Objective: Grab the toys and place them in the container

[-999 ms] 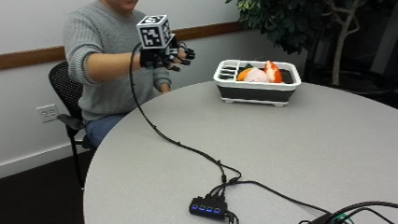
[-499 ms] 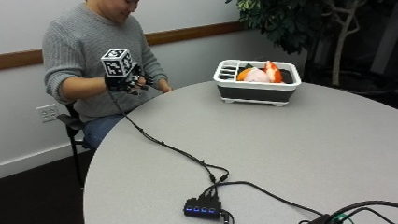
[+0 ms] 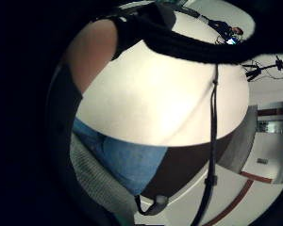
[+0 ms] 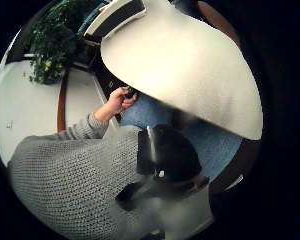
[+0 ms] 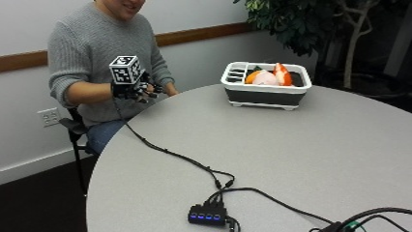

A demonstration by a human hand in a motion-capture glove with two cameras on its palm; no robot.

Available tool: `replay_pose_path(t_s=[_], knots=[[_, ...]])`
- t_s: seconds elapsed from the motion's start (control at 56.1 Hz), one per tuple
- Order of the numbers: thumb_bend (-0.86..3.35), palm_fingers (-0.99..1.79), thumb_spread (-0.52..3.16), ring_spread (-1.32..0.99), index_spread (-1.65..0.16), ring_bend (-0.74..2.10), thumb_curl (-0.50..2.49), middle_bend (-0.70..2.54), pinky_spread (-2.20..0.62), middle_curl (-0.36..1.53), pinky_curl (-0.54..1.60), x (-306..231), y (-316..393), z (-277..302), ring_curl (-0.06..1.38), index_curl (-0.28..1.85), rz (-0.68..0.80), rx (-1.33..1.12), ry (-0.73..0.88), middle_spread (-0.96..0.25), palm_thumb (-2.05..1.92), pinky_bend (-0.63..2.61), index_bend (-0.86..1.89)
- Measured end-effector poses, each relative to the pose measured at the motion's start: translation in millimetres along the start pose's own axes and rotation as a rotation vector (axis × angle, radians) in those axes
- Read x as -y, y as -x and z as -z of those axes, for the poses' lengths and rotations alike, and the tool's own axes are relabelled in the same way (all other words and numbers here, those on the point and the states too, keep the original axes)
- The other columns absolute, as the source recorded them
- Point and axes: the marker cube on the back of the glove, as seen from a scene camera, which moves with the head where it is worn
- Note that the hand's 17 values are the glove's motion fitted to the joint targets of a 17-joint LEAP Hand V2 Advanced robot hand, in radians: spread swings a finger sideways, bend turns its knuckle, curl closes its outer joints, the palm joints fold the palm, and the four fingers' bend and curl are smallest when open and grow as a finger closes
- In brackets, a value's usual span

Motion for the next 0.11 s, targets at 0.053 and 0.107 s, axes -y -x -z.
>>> replay_pose_path(t_s=[0.053,0.107], knots=[[-0.01,-0.06,1.37,-0.10,-0.37,0.19,0.29,0.15,0.06,0.27,0.33,3.8,-0.6,-1.4,0.35,0.38,0.005,0.000,0.001,-0.15,-0.01,0.71,0.19],[-0.01,-0.06,1.38,-0.10,-0.37,0.19,0.29,0.15,0.06,0.27,0.33,7.7,-3.0,-1.6,0.35,0.38,0.008,-0.003,0.001,-0.15,-0.01,0.71,0.19]])
